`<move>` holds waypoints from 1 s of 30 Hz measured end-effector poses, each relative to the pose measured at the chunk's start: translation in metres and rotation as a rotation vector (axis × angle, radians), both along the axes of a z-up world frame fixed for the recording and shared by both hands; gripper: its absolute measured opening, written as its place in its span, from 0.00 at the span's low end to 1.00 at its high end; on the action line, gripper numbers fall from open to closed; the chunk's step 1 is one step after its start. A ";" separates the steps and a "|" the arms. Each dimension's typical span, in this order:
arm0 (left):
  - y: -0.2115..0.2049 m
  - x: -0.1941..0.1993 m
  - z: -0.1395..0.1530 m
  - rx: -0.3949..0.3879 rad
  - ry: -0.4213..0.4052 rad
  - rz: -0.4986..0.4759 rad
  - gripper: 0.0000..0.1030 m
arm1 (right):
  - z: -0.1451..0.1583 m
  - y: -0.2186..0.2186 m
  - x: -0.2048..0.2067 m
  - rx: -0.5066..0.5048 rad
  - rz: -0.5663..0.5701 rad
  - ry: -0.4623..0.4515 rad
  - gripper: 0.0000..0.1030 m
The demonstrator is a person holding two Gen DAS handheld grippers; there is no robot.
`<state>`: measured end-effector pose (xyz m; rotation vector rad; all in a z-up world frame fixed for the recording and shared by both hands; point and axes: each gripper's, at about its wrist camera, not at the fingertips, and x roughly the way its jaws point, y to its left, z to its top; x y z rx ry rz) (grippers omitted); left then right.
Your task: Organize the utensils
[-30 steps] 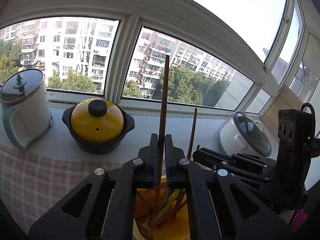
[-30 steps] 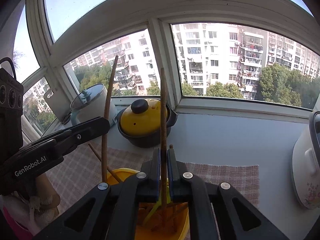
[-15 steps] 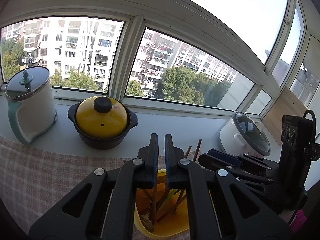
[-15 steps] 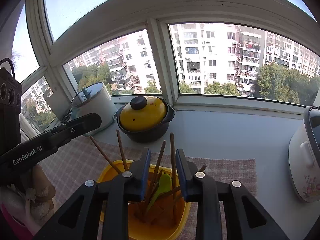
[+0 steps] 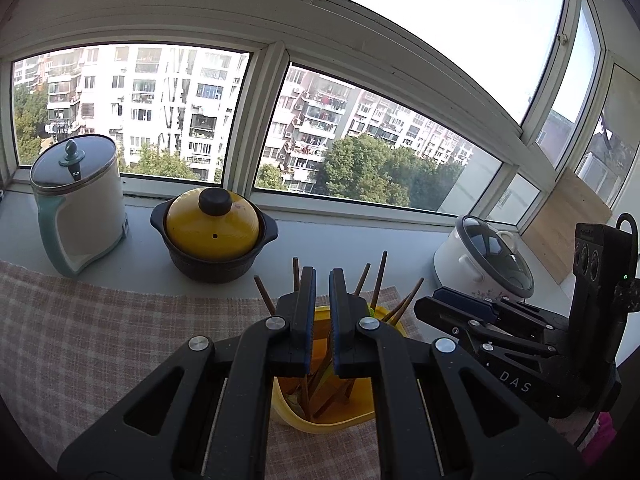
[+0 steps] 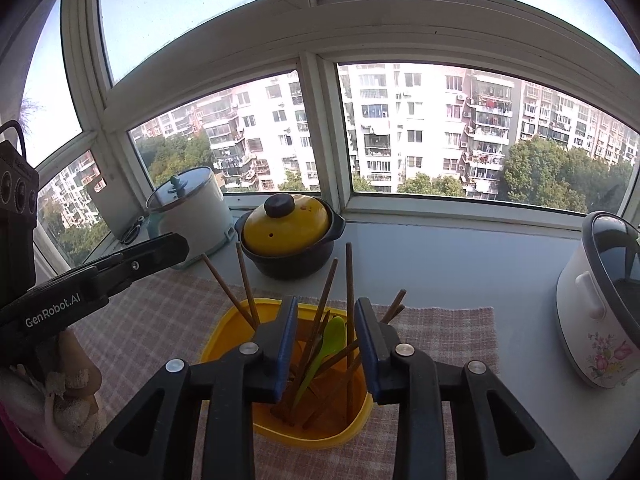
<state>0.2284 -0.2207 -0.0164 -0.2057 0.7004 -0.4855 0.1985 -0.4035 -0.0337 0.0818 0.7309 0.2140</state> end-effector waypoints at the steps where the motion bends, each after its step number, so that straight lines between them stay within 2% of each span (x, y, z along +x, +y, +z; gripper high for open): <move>1: 0.001 -0.004 0.002 0.002 -0.005 0.002 0.04 | 0.001 0.000 -0.004 -0.006 -0.002 -0.005 0.30; 6: 0.009 -0.024 0.008 0.009 -0.022 0.005 0.04 | 0.010 0.005 -0.022 -0.031 -0.011 -0.032 0.33; 8: 0.012 -0.033 0.011 0.014 -0.030 0.005 0.04 | 0.013 0.005 -0.030 -0.033 -0.015 -0.044 0.41; 12: 0.016 -0.051 0.015 0.036 -0.046 0.003 0.04 | 0.021 0.008 -0.046 -0.043 -0.025 -0.071 0.49; 14: 0.018 -0.062 0.017 0.049 -0.057 0.001 0.04 | 0.026 0.009 -0.055 -0.051 -0.035 -0.090 0.60; 19: 0.025 -0.087 0.021 0.066 -0.072 -0.002 0.05 | 0.035 0.012 -0.076 -0.068 -0.059 -0.129 0.71; 20: 0.026 -0.091 0.022 0.067 -0.075 0.001 0.14 | 0.037 0.012 -0.079 -0.067 -0.064 -0.134 0.74; 21: 0.028 -0.096 0.022 0.066 -0.078 0.003 0.27 | 0.038 0.012 -0.082 -0.064 -0.068 -0.139 0.75; 23: 0.030 -0.106 0.025 0.067 -0.092 0.007 0.41 | 0.041 0.011 -0.089 -0.057 -0.078 -0.148 0.81; 25: 0.032 -0.116 0.029 0.079 -0.108 0.012 0.48 | 0.043 0.012 -0.096 -0.058 -0.088 -0.159 0.84; 27: 0.034 -0.125 0.032 0.086 -0.124 0.017 0.65 | 0.045 0.013 -0.103 -0.067 -0.097 -0.170 0.86; 30: 0.038 -0.137 0.036 0.096 -0.142 0.032 0.76 | 0.047 0.014 -0.113 -0.073 -0.110 -0.183 0.92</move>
